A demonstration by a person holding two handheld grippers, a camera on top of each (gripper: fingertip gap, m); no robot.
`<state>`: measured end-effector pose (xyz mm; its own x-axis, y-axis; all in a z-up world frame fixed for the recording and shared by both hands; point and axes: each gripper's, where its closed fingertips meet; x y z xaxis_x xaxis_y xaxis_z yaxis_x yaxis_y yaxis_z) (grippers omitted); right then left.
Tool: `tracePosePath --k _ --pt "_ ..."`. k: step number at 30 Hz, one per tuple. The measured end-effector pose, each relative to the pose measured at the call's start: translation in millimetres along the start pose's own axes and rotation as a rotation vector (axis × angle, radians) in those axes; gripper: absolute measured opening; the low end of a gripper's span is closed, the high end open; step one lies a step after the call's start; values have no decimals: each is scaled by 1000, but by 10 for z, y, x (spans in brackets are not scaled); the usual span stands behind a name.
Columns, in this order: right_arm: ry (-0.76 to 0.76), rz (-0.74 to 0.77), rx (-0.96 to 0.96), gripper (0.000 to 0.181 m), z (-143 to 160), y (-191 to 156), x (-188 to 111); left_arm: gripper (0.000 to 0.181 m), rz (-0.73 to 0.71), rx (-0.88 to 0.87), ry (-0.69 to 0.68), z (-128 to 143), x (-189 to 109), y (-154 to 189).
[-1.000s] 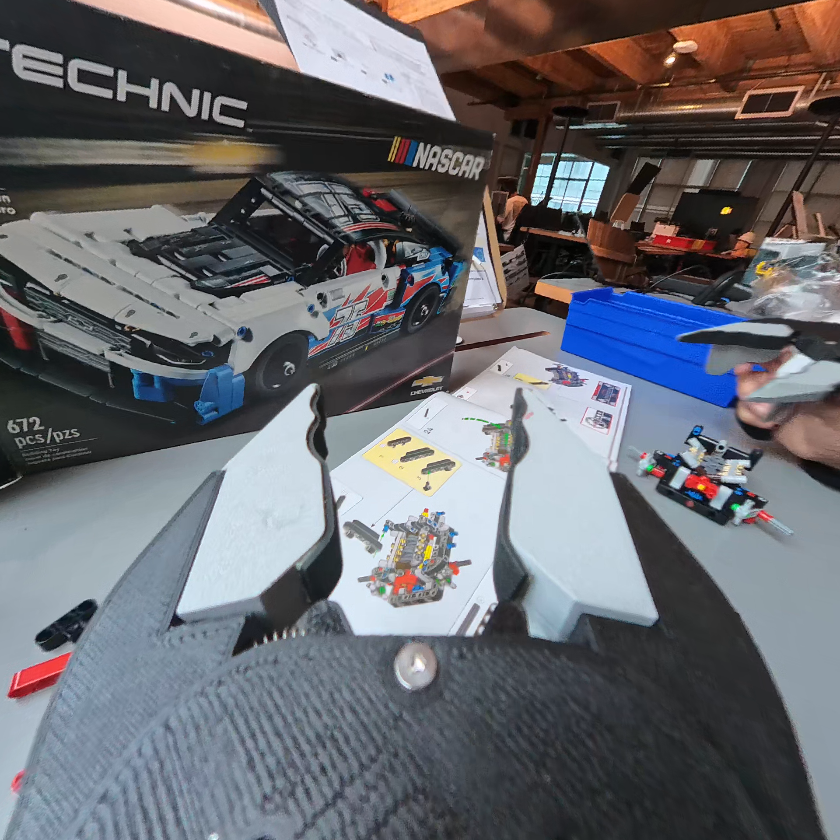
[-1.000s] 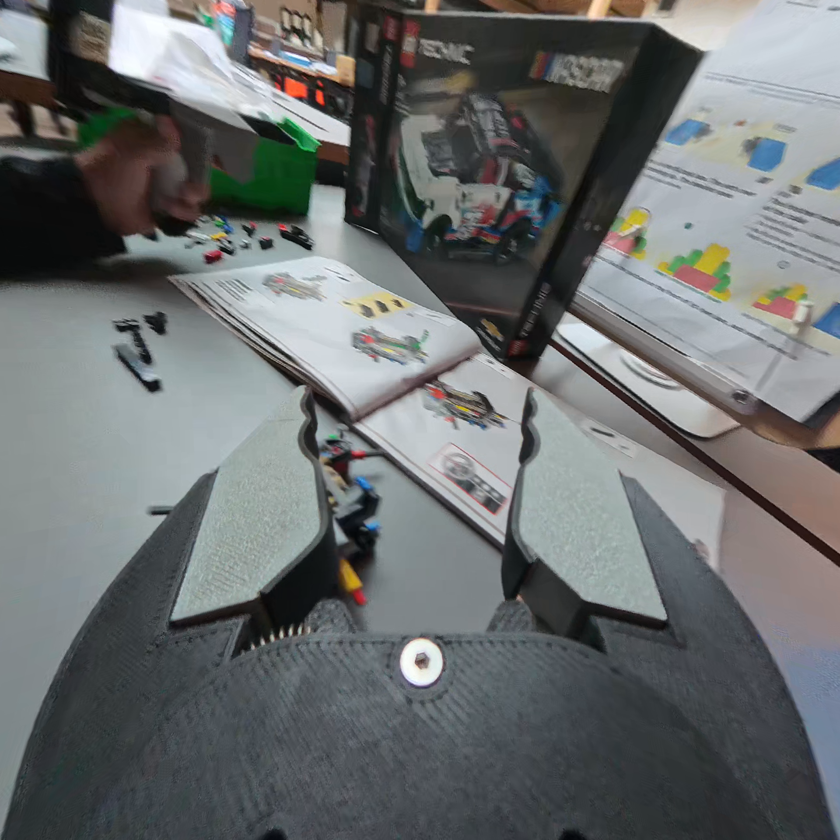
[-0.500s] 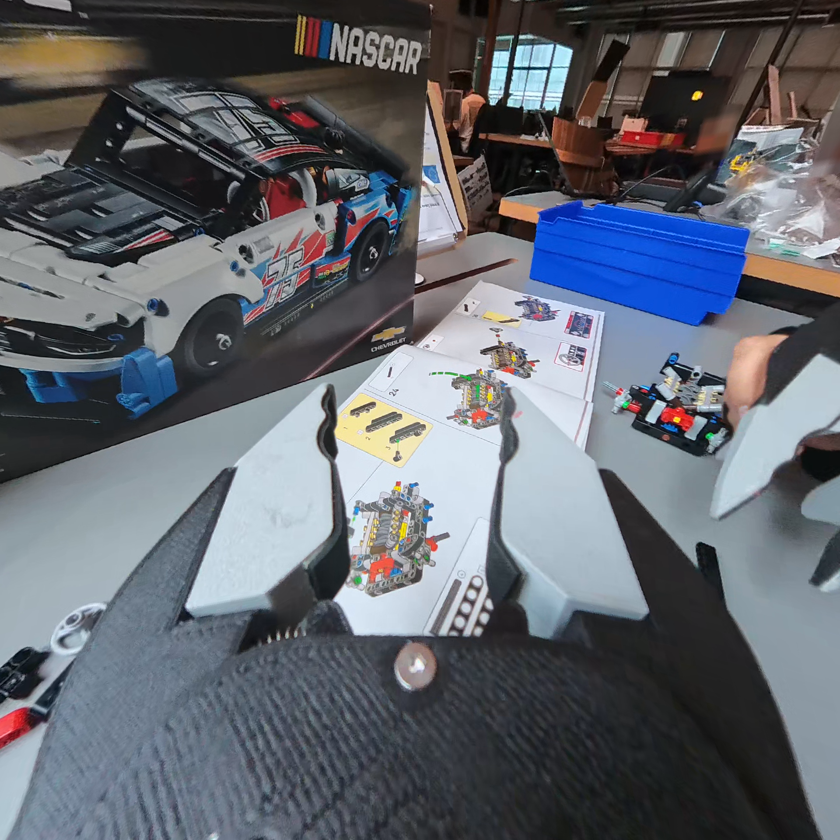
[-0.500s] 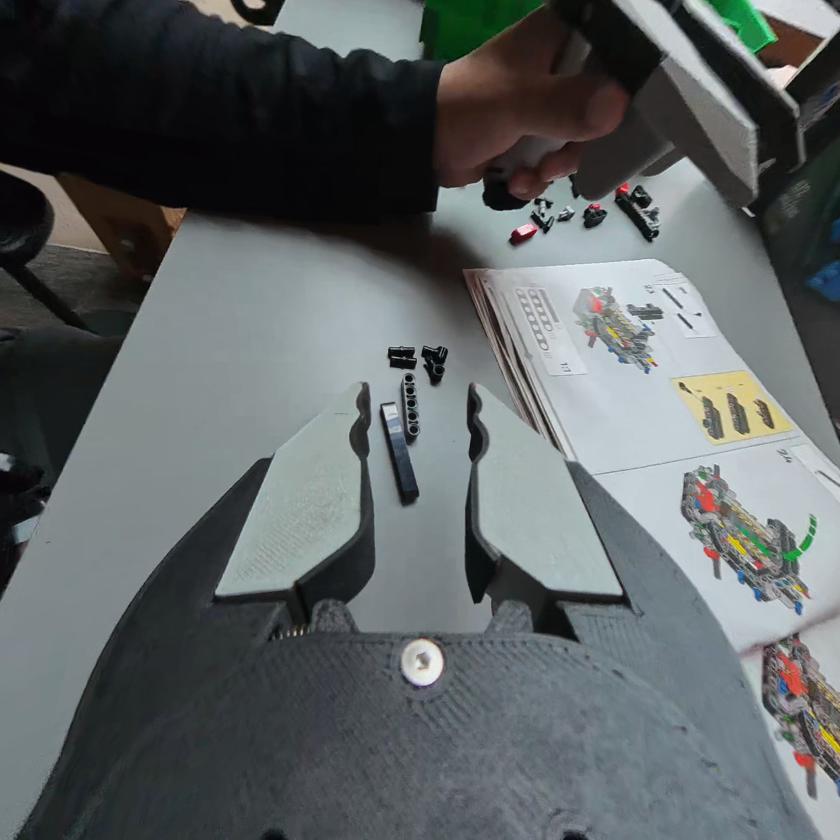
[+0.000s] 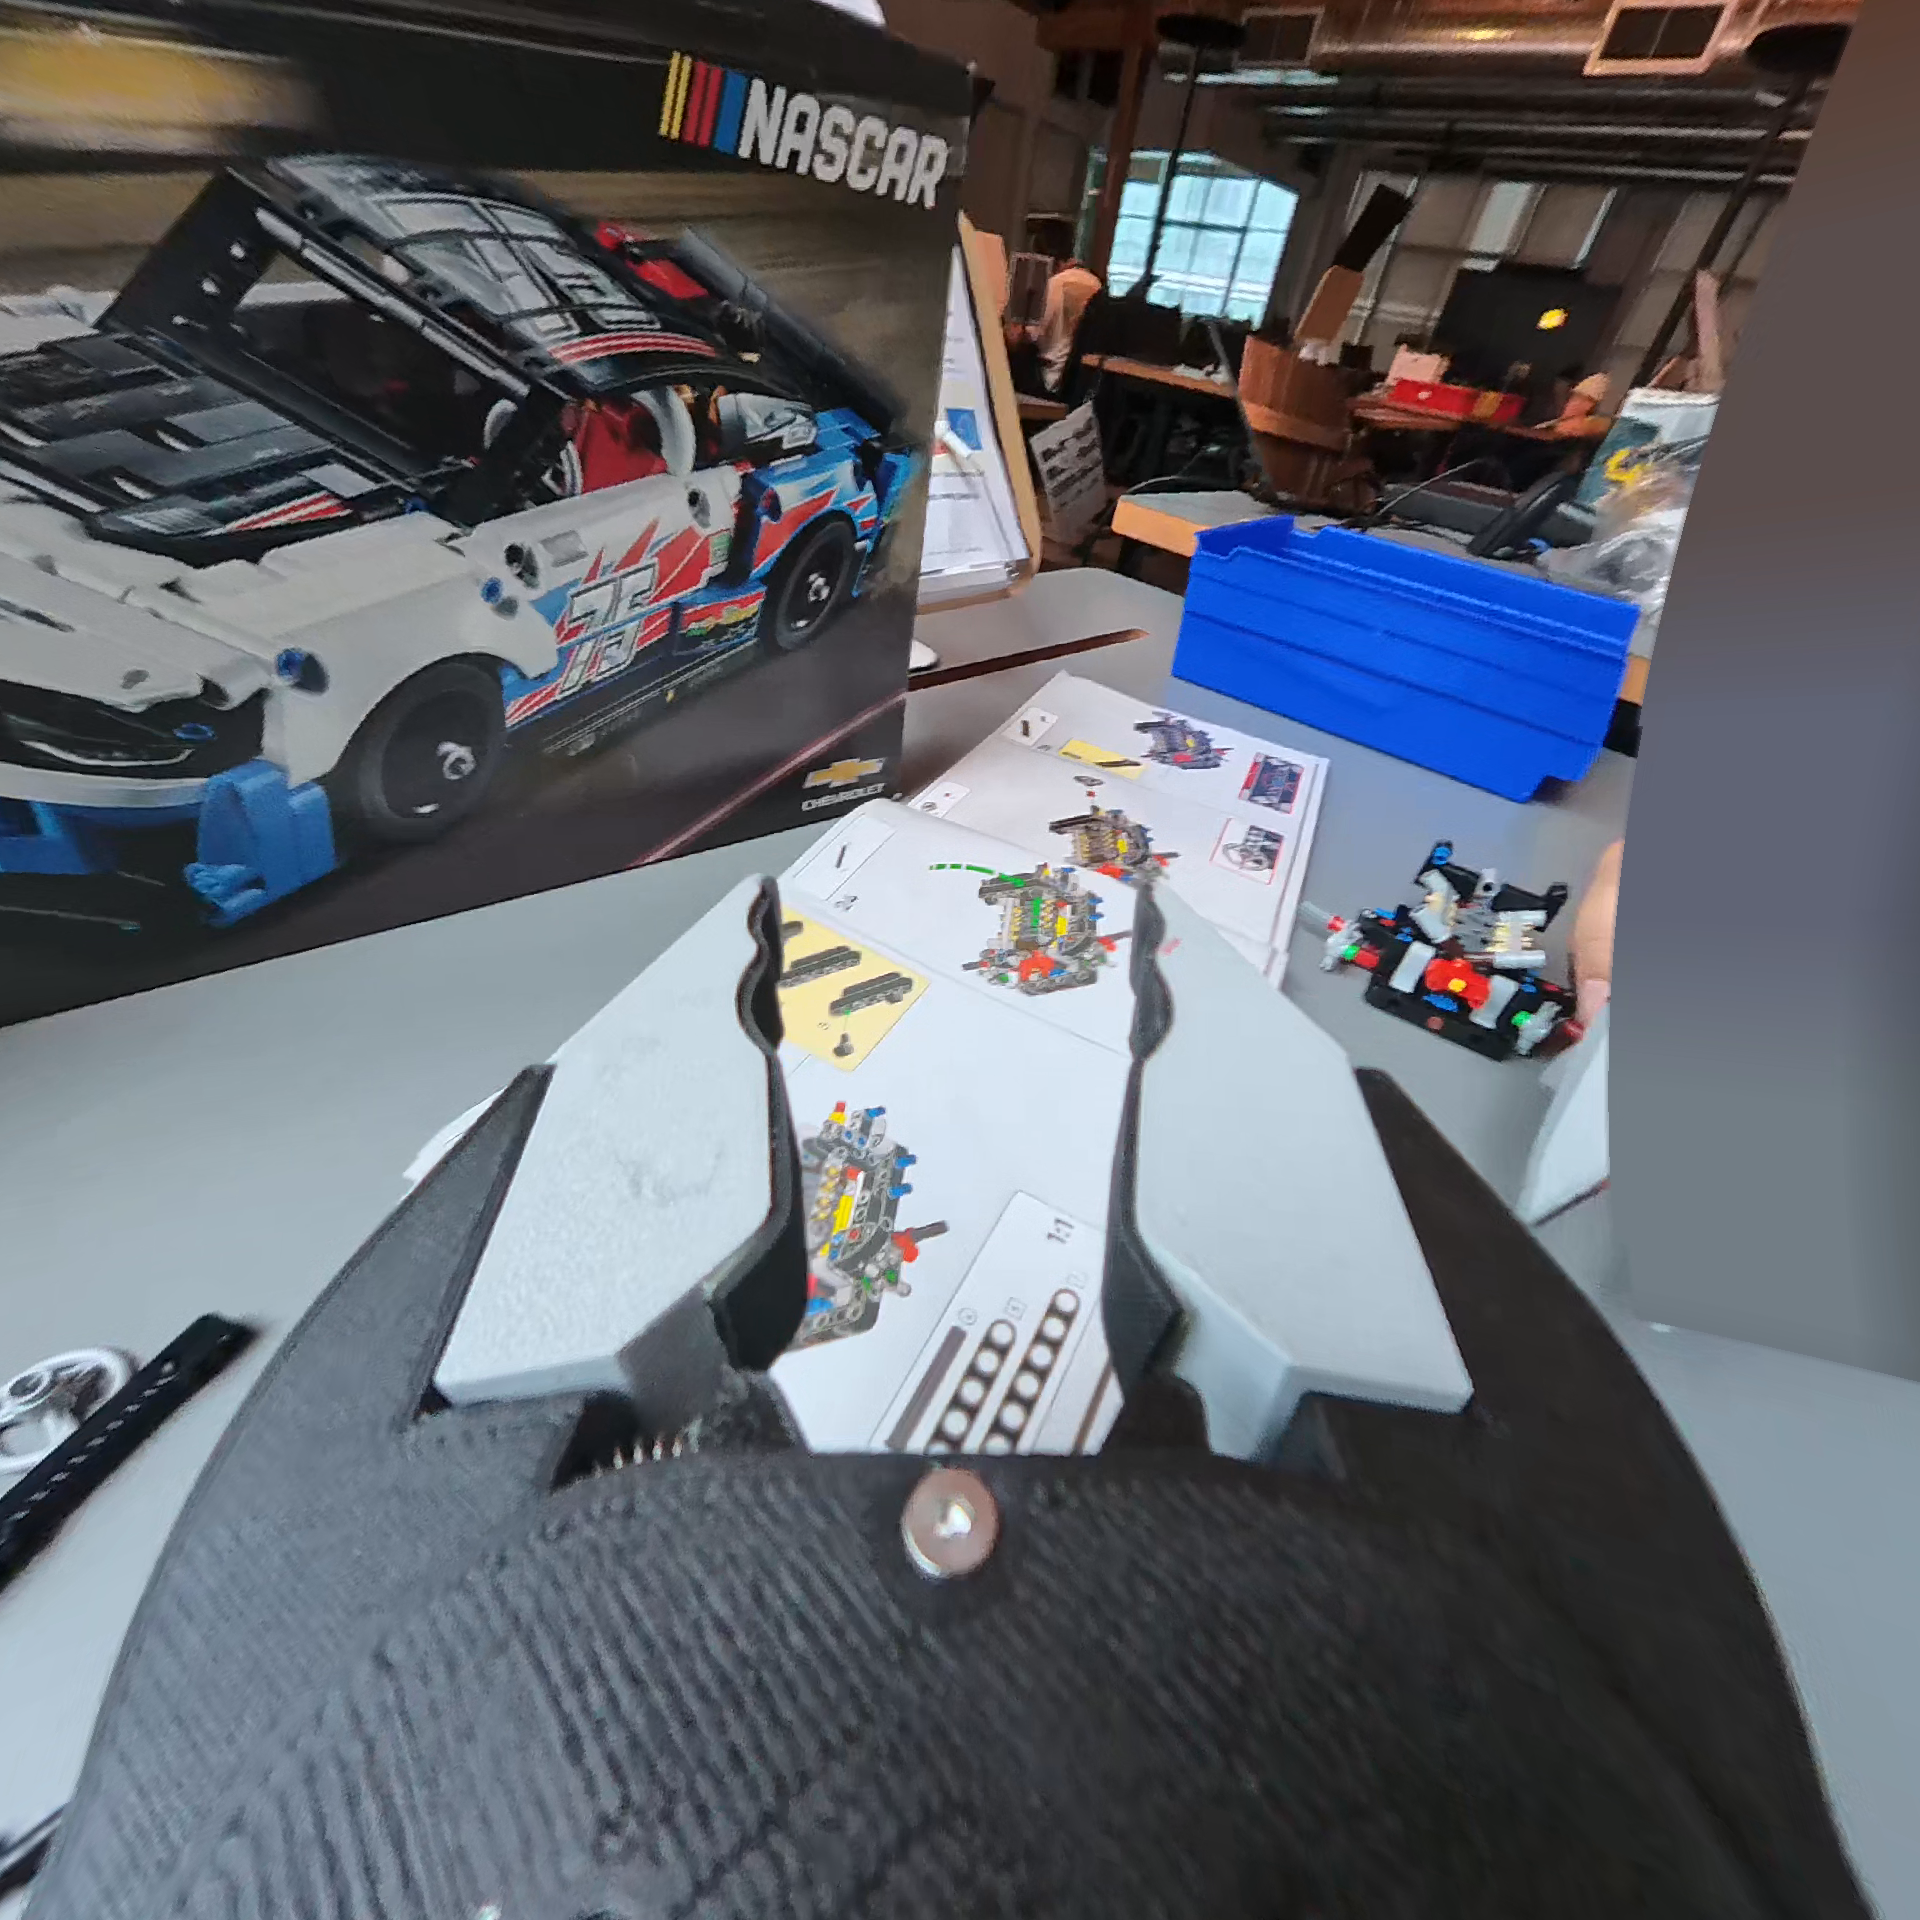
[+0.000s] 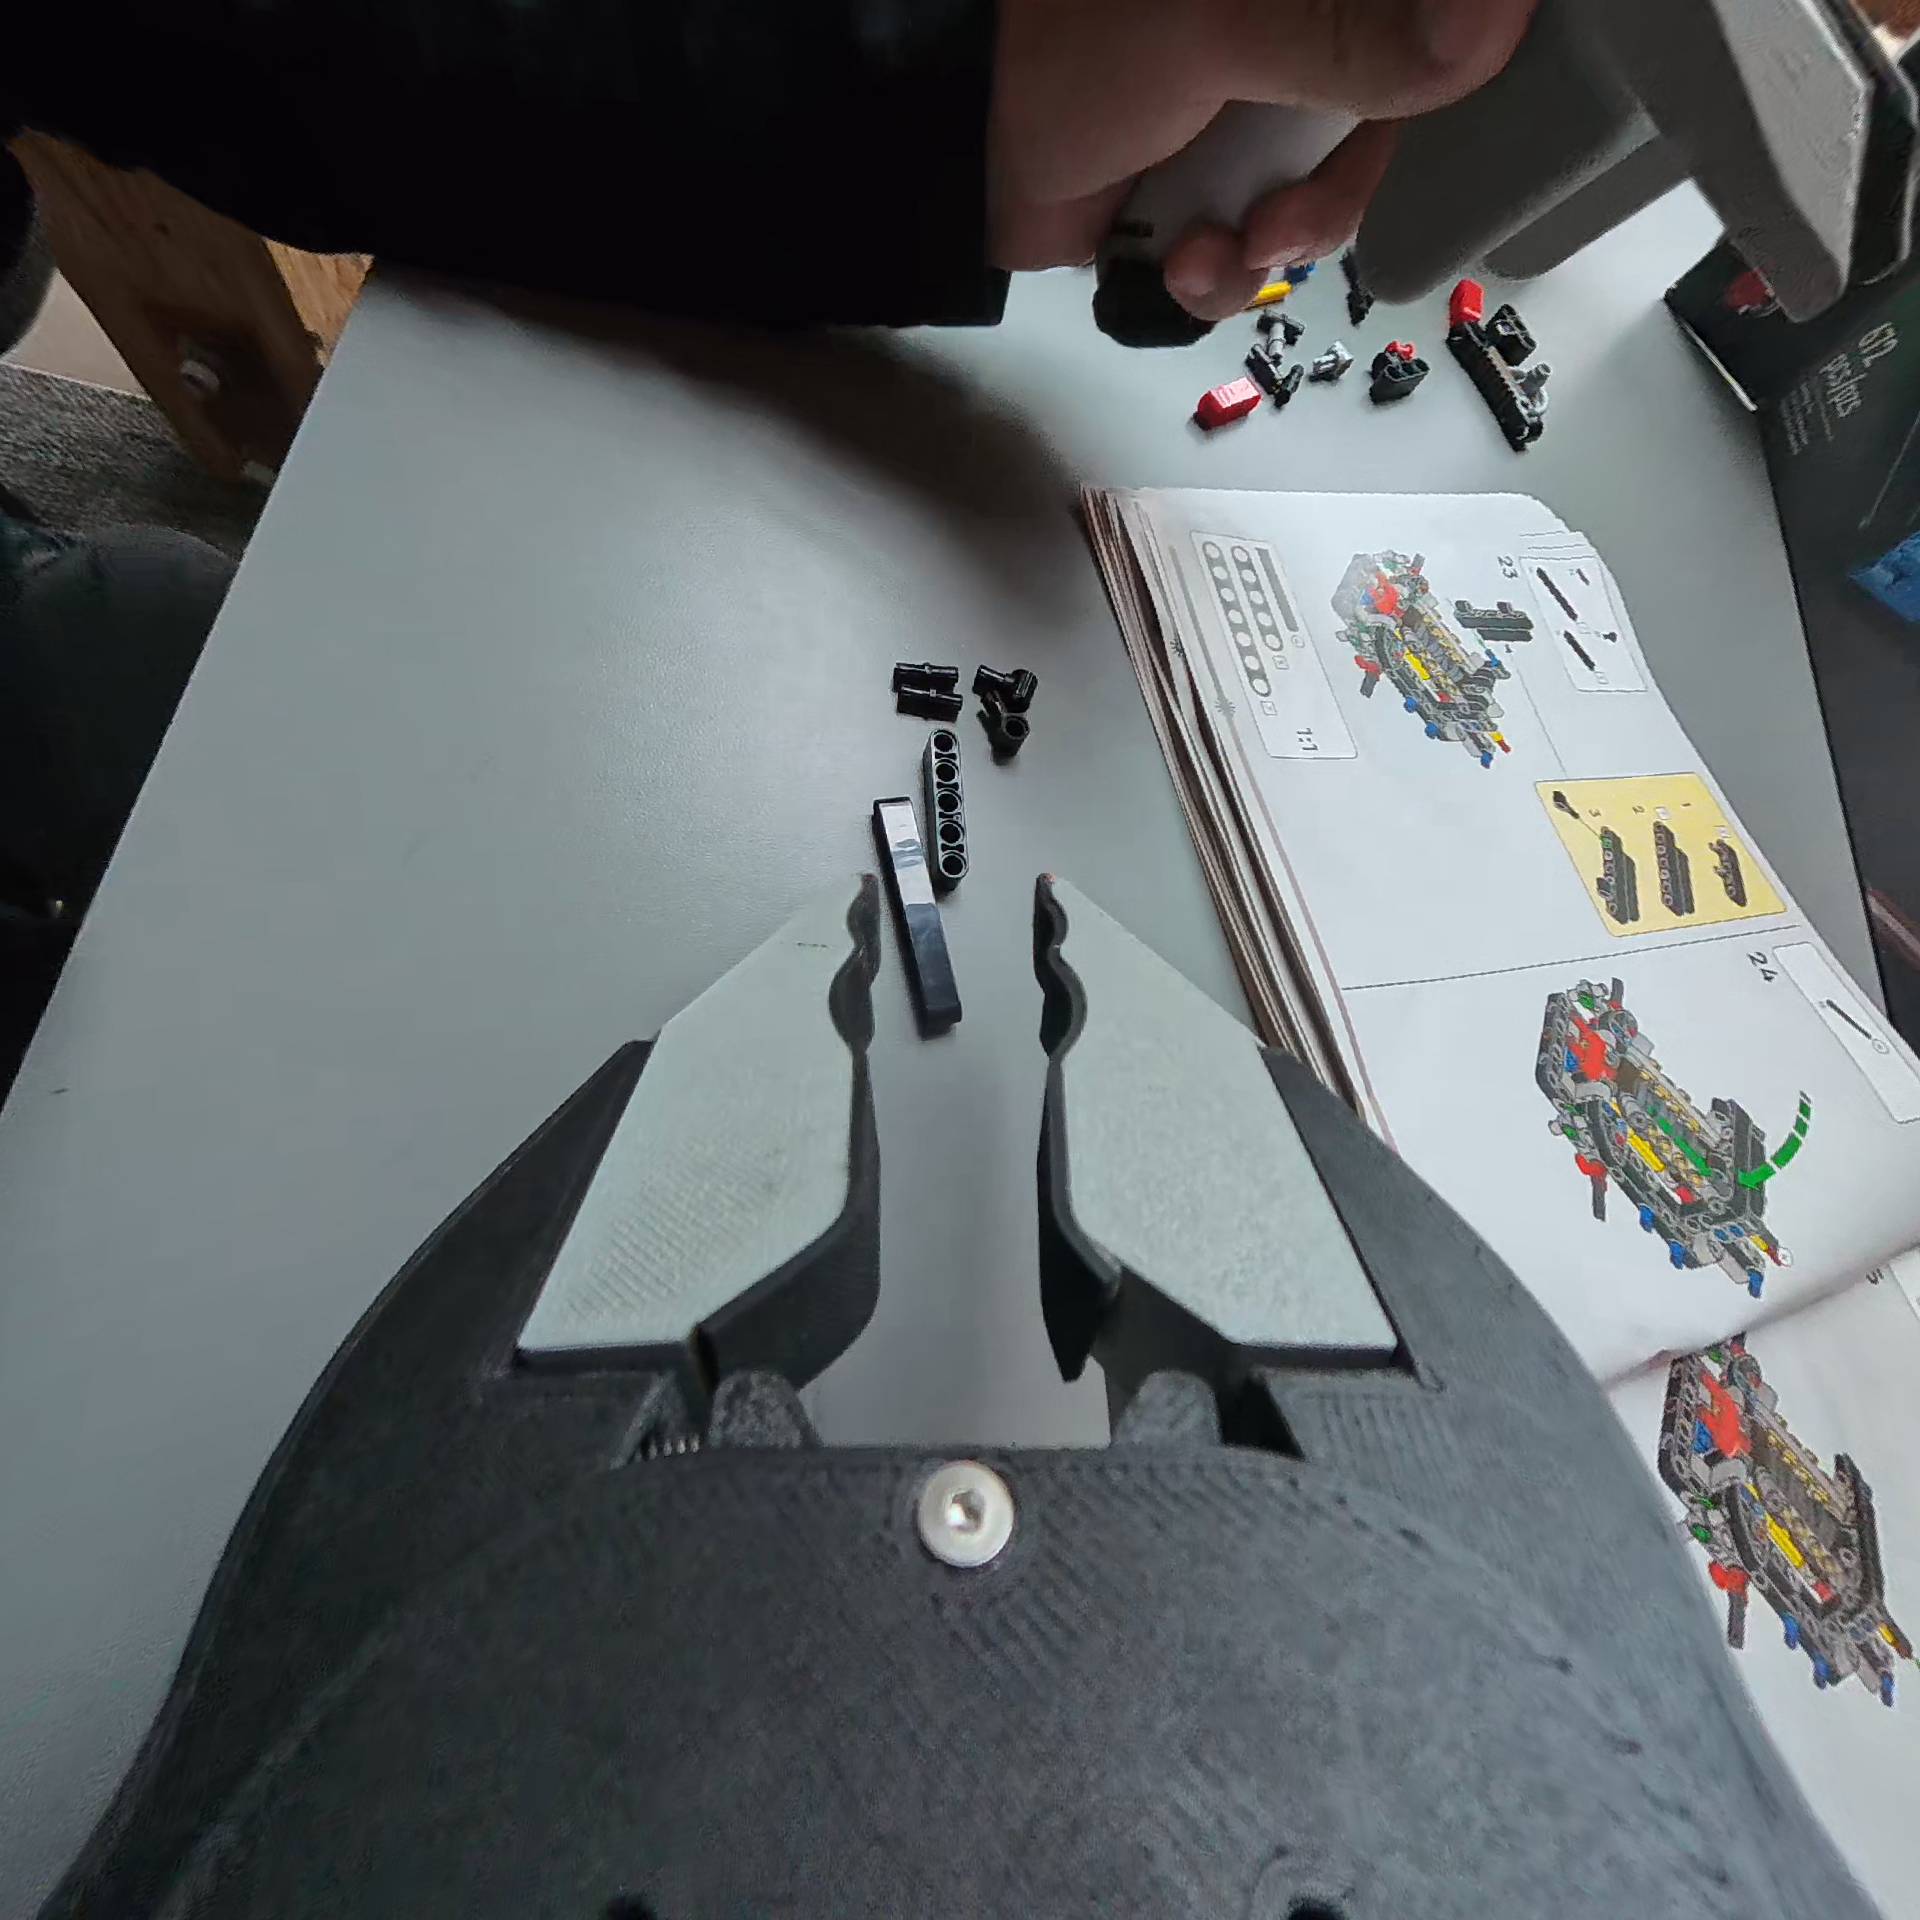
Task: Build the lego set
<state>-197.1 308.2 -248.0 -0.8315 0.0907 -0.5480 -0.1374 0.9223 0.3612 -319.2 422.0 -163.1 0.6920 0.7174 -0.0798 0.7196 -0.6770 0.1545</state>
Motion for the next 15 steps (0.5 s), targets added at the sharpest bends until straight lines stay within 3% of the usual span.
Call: tracePosePath --k 5,9,10,12,15 --pt "-91 35 3 28 90 10 49 65 11 -20 -2 47 43 -10" --pt "-210 -29 70 43 209 -147 128 65 70 -54 7 60 138 73" --pt "-237 -63 81 39 247 -211 148 65 70 -39 2 62 150 89" --pt "-216 -188 185 12 147 -408 159 62 33 22 -27 87 133 72" --pt "-203 -153 235 5 29 -499 256 59 -16 25 -20 27 -21 107"
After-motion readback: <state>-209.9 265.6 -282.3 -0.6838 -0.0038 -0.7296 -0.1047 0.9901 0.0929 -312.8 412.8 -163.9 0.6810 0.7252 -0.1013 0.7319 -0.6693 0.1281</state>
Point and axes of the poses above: each gripper's, where its closed fingertips meet, x out along the fingers, z out of its underside, y = z × x across the jaws, and after that the axes turned 10 degrees about z, right-handed
